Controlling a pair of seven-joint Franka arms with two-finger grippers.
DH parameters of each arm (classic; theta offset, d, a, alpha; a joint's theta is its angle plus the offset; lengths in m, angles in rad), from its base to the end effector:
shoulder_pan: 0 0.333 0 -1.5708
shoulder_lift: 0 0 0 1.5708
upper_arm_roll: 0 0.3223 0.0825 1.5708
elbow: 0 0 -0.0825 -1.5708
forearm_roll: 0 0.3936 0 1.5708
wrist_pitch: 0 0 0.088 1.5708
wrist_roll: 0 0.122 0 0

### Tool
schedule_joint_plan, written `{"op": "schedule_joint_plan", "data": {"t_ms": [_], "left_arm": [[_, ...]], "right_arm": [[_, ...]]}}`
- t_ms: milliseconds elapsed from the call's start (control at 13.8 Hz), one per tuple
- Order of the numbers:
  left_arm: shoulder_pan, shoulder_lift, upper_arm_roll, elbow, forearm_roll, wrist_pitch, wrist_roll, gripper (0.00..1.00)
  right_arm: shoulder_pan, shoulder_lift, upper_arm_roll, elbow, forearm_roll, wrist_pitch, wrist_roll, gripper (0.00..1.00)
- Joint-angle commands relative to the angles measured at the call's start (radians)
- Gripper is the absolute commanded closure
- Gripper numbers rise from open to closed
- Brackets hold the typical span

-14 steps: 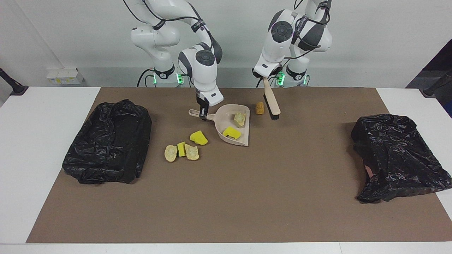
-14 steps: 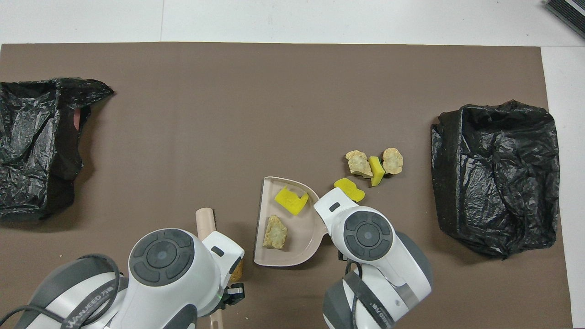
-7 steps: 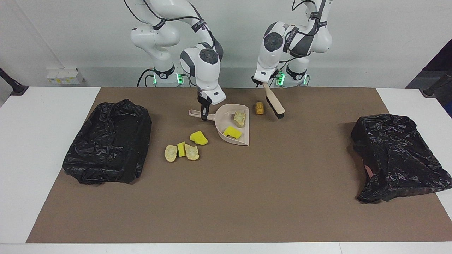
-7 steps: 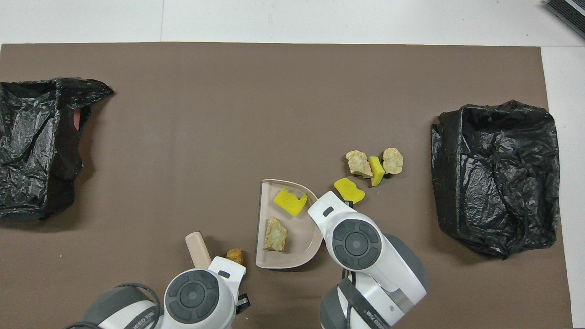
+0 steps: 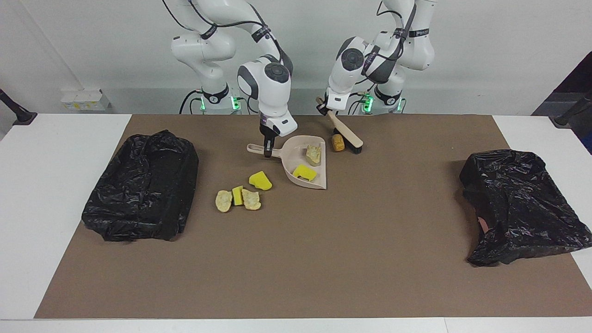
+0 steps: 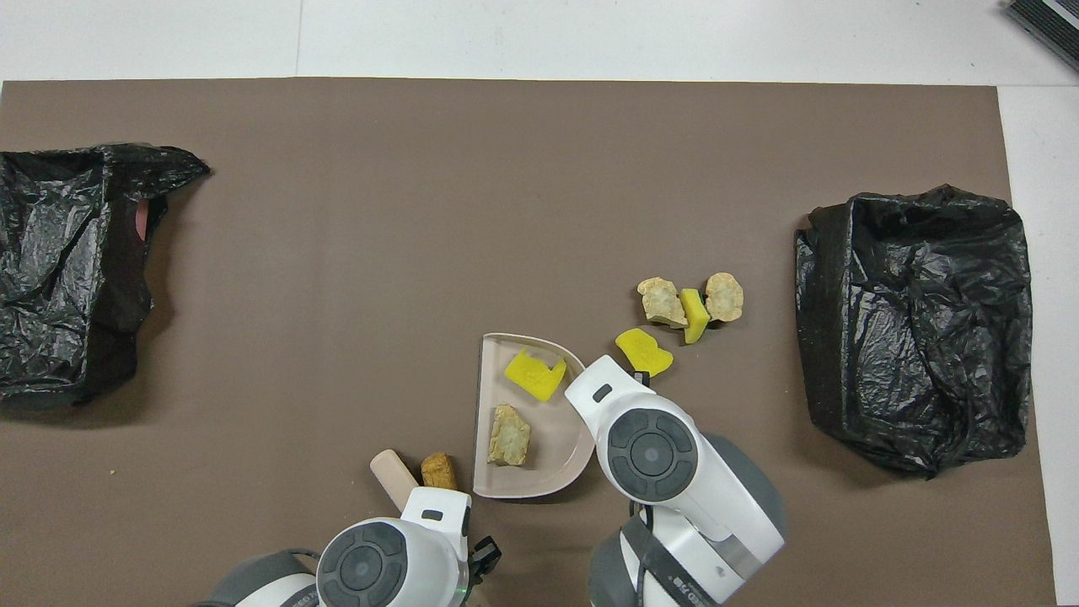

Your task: Sweep and dump trash in bin

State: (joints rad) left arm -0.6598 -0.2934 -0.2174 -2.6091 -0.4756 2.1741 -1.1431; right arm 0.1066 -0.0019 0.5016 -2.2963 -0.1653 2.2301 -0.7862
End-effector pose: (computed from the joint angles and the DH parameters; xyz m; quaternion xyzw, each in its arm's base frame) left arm 0.2442 -0.3236 0.3261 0.9447 0.2819 -0.1654 0.0252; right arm 0.4241 0.2867 0.3296 0.7298 0.6799 -0.0377 0.0609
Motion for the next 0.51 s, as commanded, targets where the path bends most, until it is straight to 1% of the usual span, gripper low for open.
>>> {"op": "schedule_joint_plan", "data": {"t_ms": [0, 72, 217, 289, 433], "left_arm": [[-0.003, 0.088, 0.013, 0.076, -0.034, 0.064, 0.011, 1.00], [-0.001, 0.118, 0.015, 0.113, -0.034, 0.073, 0.051, 1.00], [0.000, 0.155, 0.015, 0.168, -0.034, 0.082, 0.197, 1.00], [-0.003, 0.158, 0.015, 0.181, -0.034, 0.081, 0.273, 1.00], [-0.007, 0.161, 0.013, 0.190, -0.034, 0.072, 0.363, 1.00]], "right_arm": [[-0.004, 0.013, 0.008, 0.001, -0.029, -0.026, 0.025, 1.00], [-0.004, 0.013, 0.008, 0.001, -0.029, -0.026, 0.025, 1.00], [-0.004, 0.013, 0.008, 0.001, -0.029, -0.026, 0.027, 1.00], [-0.004, 0.011, 0.008, 0.000, -0.029, -0.026, 0.027, 1.00], [-0.004, 0.013, 0.008, 0.001, -0.029, -0.026, 0.028, 1.00]]}}
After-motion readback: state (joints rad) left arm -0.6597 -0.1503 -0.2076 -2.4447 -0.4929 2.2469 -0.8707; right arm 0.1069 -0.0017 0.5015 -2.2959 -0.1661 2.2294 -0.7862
